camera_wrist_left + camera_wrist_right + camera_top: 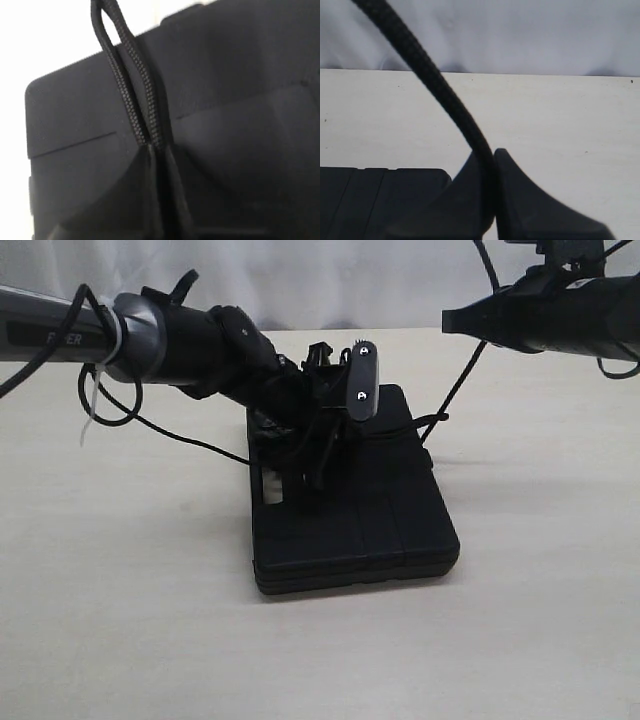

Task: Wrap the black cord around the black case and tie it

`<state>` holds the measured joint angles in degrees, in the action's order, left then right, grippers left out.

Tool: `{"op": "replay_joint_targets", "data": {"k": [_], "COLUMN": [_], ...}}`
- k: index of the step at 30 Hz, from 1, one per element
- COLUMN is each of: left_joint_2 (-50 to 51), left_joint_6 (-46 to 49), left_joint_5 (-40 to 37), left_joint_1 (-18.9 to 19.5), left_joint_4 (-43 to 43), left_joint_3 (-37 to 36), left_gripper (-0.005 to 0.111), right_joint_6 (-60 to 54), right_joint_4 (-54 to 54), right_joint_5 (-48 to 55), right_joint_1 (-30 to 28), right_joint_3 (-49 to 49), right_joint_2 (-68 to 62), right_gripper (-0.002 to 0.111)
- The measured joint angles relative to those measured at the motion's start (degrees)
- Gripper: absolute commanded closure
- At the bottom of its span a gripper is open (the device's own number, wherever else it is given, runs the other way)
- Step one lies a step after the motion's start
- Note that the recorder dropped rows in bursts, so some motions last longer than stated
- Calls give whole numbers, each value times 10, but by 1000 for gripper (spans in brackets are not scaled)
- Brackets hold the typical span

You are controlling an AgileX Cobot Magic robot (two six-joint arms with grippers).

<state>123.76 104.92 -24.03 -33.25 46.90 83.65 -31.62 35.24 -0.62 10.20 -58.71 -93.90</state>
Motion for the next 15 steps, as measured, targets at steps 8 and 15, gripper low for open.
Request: {"op": "replay_joint_targets", "data": {"k": [8, 15], "left_joint_2": [-2, -5], "left_joint_6": [-63, -94], "left_joint_5": [6, -4], "left_joint_1": [10, 14], "left_joint_4": [-113, -169], "left_joint_3": [4, 7], "left_gripper": [107, 107], "right_joint_6": [8, 20], "right_joint_4": [0, 0], "right_joint_5": [-36, -21], "right_joint_1": [-46, -94], "right_joint_3": [0, 0], "right_joint_2": [-67, -92], "right_gripper": [104, 104]}}
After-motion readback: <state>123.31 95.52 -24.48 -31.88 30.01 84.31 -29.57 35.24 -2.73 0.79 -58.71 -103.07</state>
